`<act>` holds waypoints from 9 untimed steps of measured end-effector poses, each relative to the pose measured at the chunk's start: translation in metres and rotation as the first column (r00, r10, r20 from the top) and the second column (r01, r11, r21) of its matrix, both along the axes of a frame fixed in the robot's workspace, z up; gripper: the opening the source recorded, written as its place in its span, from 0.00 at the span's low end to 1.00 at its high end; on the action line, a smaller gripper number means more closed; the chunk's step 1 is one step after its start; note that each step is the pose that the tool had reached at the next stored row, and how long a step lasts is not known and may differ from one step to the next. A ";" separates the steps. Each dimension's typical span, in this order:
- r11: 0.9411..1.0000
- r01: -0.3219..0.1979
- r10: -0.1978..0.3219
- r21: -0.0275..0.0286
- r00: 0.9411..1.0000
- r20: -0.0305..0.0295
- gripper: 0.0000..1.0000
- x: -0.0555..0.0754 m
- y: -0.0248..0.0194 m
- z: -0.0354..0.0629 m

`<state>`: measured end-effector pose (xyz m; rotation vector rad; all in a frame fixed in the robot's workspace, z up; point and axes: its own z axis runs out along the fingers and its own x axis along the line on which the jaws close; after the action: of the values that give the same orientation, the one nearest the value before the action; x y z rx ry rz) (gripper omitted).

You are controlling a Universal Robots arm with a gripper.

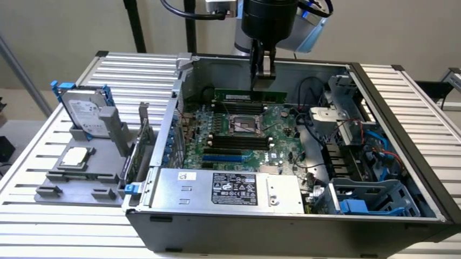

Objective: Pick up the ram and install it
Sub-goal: 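Pick up the ram and move it above insertion slot, then insert the ram into the slot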

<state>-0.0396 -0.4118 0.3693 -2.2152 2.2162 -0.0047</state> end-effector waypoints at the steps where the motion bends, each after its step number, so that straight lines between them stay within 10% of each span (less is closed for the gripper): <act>1: 1.000 0.000 0.000 0.000 1.000 0.000 0.14 0.000 0.0000 0.0000; 9: 1.000 0.000 0.000 0.000 1.000 0.000 0.14 0.000 0.0000 0.0000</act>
<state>-0.0396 -0.4118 0.3693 -2.2153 2.2162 -0.0047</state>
